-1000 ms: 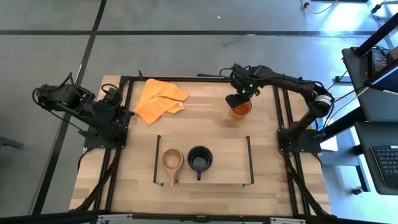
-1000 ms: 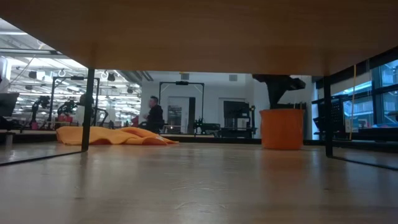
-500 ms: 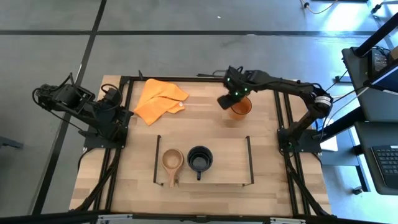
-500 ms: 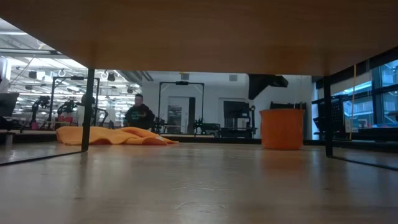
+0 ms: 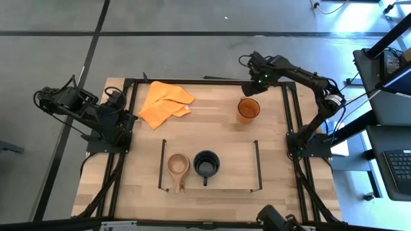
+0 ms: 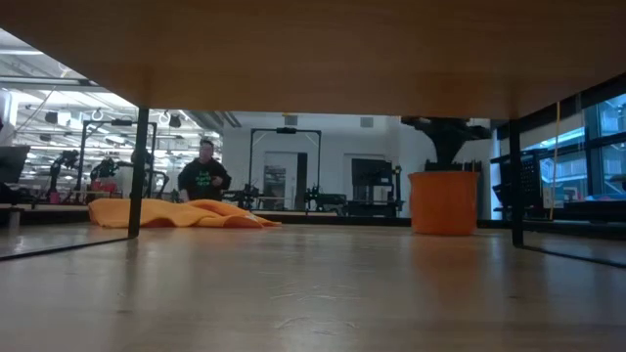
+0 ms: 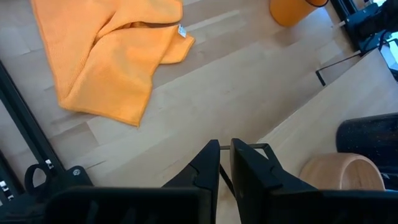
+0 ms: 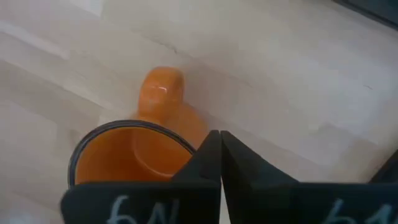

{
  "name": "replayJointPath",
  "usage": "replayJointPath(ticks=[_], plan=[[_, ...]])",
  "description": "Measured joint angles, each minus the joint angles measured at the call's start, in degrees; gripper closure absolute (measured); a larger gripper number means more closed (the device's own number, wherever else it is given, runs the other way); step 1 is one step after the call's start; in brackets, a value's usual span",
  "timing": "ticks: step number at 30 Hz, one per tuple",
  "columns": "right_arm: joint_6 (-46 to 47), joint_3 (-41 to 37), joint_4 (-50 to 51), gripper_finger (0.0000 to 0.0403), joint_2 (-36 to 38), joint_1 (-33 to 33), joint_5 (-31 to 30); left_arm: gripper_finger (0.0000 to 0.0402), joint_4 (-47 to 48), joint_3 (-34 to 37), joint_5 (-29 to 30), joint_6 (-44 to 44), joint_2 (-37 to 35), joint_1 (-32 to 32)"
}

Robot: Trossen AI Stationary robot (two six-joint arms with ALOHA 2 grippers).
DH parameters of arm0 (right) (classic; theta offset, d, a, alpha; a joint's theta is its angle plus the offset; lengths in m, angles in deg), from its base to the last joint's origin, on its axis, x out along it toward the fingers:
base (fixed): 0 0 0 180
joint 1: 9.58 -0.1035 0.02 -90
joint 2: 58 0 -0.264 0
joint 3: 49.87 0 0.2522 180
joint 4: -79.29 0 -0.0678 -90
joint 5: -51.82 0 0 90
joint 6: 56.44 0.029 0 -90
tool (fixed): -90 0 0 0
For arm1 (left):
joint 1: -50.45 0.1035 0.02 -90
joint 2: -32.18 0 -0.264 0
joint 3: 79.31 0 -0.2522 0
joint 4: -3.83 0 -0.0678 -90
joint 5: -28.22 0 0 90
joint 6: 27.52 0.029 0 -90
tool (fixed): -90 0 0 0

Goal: Stack small to large cups/mugs on shelf
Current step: Put the orange mug on the shelf

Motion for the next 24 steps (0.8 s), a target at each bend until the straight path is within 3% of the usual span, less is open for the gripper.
replayJointPath(ticks=[13, 24], plan=[[0.62, 0.07, -1.13, 0.0401, -8.25, -2.49, -0.31, 0.037, 0.02, 0.0, 0.51, 0.39, 0.0, 0.01], [0.24, 0.04, -8.67, 0.04, -12.28, -7.54, 4.96, 0.037, 0.02, 0.0, 0.57, 0.05, 0.0, 0.01]])
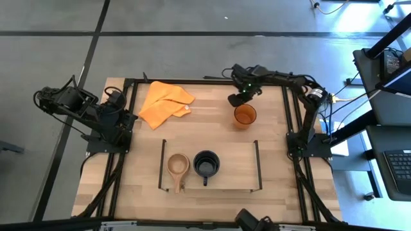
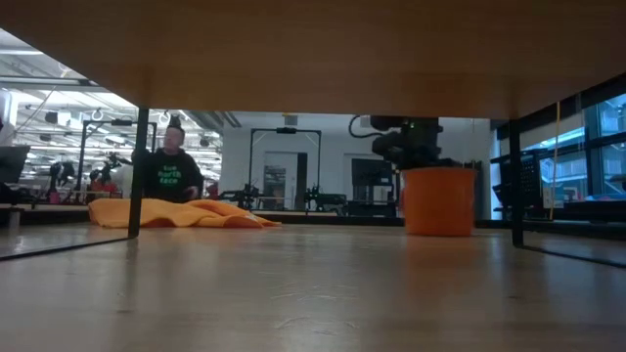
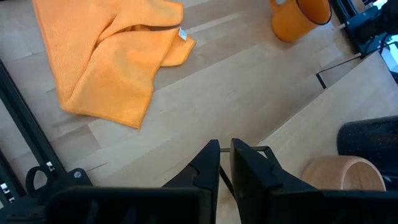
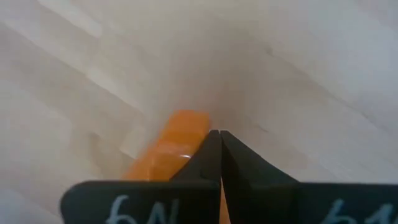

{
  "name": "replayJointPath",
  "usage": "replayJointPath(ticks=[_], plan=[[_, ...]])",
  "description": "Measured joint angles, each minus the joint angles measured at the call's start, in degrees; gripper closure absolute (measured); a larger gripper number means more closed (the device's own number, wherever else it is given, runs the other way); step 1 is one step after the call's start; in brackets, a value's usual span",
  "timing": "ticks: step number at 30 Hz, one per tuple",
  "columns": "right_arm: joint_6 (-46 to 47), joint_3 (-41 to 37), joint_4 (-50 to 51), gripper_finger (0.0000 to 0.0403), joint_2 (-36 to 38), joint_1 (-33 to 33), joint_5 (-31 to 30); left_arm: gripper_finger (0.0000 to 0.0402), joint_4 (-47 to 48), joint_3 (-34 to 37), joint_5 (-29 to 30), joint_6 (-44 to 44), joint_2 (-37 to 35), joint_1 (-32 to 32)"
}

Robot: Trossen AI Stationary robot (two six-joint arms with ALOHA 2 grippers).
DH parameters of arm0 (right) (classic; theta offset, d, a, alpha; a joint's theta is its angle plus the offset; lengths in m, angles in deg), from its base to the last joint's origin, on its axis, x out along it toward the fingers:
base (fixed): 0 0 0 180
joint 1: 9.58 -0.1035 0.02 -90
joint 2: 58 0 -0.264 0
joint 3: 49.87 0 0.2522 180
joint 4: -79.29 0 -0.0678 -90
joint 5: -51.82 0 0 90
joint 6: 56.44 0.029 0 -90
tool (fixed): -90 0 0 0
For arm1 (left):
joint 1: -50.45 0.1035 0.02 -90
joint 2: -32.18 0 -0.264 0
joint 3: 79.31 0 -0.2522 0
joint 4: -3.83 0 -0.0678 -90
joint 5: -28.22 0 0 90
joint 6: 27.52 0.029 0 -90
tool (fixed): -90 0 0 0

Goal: Stack small to large cups/mugs on shelf
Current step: Put the orange mug on the shelf

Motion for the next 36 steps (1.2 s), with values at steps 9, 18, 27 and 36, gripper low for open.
replayJointPath(ticks=[9, 18, 27, 36], plan=[[-0.28, 1.2, -3.84, 0.04, 0.01, -2.41, 6.45, 0.037, 0.02, 0.0, 0.01, -0.01, 0.01, -0.01], [-0.74, 1.22, -5.27, 0.04, 0.01, -9.43, 11.8, 0.037, 0.17, 0.0, 0.01, -0.01, 0.02, 0.0], [-4.94, 1.22, -4.17, 0.04, 0.01, -14.76, 10.97, 0.037, 0.22, 0.0, -0.01, 0.29, 0.02, 0.0], [-2.51, 10.3, -3.71, 0.0358, 0.01, -13.83, -8.43, 0.037, 1.22, 0.0, -1.46, 0.39, -0.04, -0.02]])
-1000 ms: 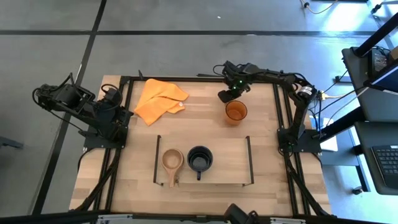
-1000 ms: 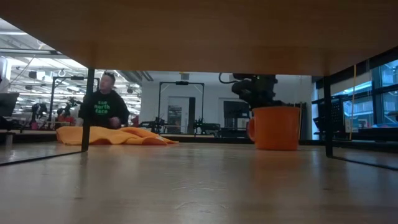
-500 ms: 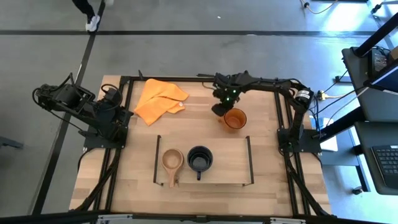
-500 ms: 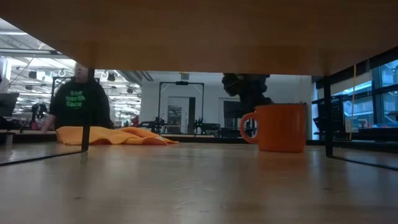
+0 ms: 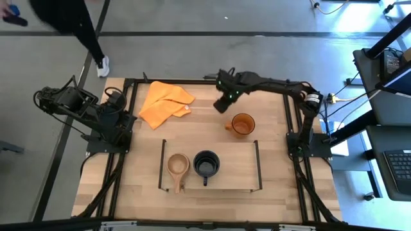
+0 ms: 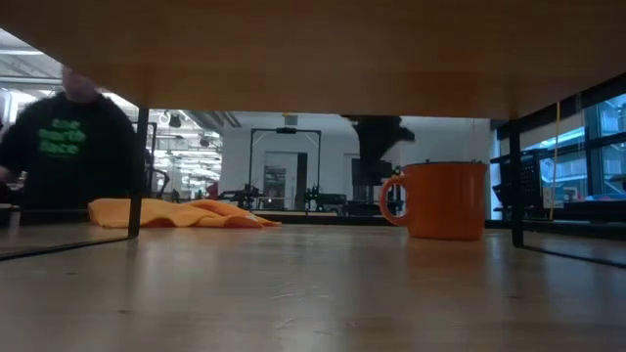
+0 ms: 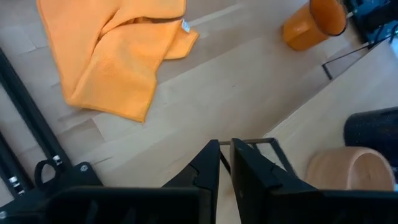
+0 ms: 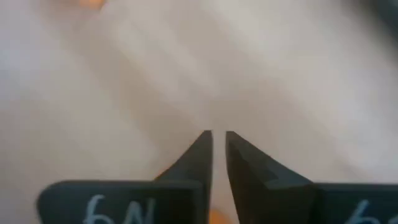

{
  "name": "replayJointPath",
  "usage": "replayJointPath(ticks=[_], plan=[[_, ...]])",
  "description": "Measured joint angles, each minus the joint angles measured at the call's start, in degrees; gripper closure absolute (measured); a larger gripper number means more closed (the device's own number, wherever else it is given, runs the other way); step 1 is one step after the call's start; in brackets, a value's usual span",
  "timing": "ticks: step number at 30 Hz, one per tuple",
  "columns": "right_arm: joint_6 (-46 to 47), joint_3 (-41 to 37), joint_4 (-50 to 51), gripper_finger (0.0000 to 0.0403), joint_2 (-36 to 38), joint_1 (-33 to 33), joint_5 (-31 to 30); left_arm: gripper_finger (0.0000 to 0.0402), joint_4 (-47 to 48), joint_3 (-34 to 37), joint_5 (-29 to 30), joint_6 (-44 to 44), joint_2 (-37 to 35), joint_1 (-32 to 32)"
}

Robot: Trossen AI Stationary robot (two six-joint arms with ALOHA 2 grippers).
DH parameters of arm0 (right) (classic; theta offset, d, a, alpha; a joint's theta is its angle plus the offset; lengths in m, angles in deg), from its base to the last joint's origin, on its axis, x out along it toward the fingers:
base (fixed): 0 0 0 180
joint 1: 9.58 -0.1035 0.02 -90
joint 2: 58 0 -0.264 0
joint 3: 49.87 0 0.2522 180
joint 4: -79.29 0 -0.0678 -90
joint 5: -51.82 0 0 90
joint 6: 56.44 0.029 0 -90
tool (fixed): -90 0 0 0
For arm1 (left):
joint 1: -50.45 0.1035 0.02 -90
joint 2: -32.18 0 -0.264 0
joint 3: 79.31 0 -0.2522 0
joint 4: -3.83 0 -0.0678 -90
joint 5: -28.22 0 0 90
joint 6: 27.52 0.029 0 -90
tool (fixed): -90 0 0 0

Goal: Stack small to large cups/mugs on shelf
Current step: Put the orange mug on the shelf

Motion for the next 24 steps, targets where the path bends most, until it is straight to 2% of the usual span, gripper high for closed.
replayJointPath(ticks=[2, 7, 9, 12, 14, 18, 24], plan=[[1.31, 3.75, 3.8, 0.0352, 0.0, 1.5, -2.34, 0.037, 0.76, 0.0, -0.61, -0.07, 0.01, 0.01], [2.63, 11.41, 21.87, 0.0362, 0.09, 5.26, -1.7, 0.037, 0.97, -0.02, -0.85, 0.01, 0.0, 0.0], [3.38, 13.08, 30.0, 0.0374, 0.1, 6.06, -3.67, 0.037, 0.97, -0.02, -0.76, 0.03, 0.02, 0.02], [4.52, 13.16, 39.74, 0.0394, 0.11, 7.42, -2.43, 0.037, 0.96, -0.02, -0.34, 1.12, 0.0, 0.02], [4.88, 11.39, 39.23, 0.0398, 0.66, 7.75, -0.67, 0.037, 0.94, 0.0, 0.06, 1.56, 0.01, 0.02], [6.59, 7.52, 39.6, 0.0392, 1.89, 7.34, 9.22, 0.037, 0.94, -0.02, 0.58, 1.57, 0.0, 0.02], [8.35, -0.69, 39.5, 0.0392, 2.69, 5.46, 10.83, 0.037, 0.94, -0.02, 0.58, 1.72, 0.0, 0.02]])
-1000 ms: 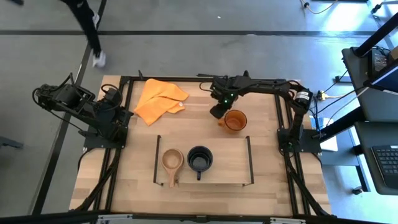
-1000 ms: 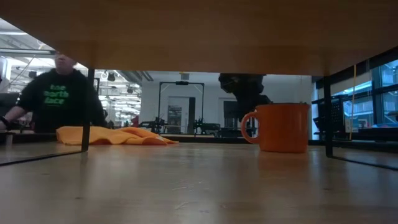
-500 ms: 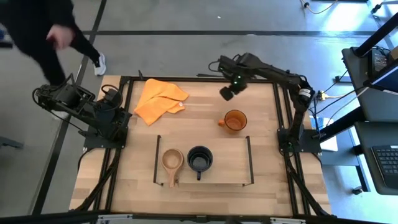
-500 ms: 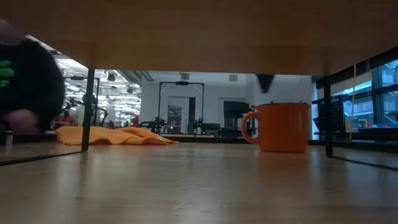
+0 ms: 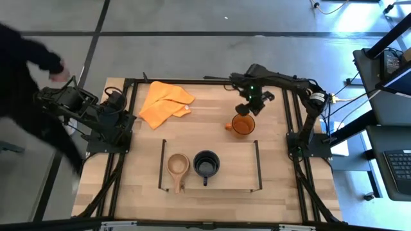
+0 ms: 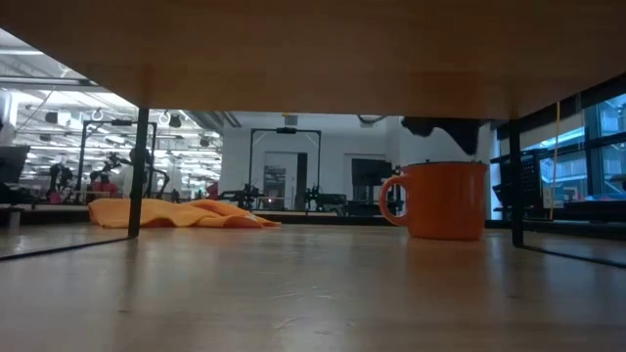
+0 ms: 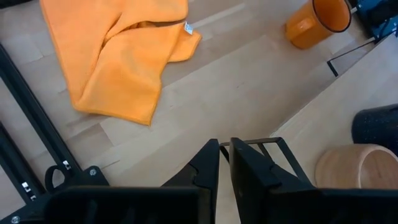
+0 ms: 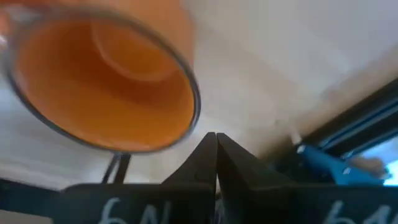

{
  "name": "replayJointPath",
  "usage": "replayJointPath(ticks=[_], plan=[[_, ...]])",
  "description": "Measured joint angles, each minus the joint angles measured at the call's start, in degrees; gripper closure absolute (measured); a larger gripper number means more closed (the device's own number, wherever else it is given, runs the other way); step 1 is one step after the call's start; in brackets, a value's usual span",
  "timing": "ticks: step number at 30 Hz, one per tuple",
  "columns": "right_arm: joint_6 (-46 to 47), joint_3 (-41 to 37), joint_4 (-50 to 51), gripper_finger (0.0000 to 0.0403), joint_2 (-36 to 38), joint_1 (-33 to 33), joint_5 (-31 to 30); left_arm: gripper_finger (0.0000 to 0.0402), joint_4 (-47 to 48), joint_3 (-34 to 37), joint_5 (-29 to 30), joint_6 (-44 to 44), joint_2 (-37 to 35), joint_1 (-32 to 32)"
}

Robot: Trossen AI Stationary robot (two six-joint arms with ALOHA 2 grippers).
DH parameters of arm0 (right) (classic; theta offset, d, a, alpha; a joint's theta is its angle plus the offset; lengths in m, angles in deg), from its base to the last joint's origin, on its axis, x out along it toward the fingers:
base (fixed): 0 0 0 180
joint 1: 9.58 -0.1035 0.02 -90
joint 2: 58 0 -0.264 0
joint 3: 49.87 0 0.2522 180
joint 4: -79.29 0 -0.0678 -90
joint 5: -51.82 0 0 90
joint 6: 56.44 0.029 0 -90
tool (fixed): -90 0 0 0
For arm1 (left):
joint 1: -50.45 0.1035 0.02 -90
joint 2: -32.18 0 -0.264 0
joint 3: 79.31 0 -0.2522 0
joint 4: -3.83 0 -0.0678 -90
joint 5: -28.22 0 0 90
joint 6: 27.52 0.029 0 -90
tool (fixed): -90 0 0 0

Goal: Stack small to large cups/mugs on shelf
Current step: Put the orange mug on the shelf

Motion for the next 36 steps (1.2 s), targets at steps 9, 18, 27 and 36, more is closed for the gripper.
replayJointPath(ticks=[9, 18, 27, 36], plan=[[1.71, -7.7, -0.13, 0.0389, 1.48, -4.89, 5.69, 0.037, -0.02, 0.02, 0.2, 0.93, -0.08, -0.02], [4.49, -8.79, -8.96, 0.0392, 1.5, -8.41, 7.89, 0.037, -0.02, 0.01, 0.32, 0.93, -0.43, -0.02], [4.43, -8.79, -12.8, 0.0389, 1.5, -7.12, -4.13, 0.037, -0.02, 0.01, 0.5, 0.91, -0.83, -0.01], [3.41, -8.77, -21.4, 0.0389, 1.5, -4.39, -6.8, 0.037, -0.02, 0.0, 0.5, 0.83, -0.83, -0.01]])
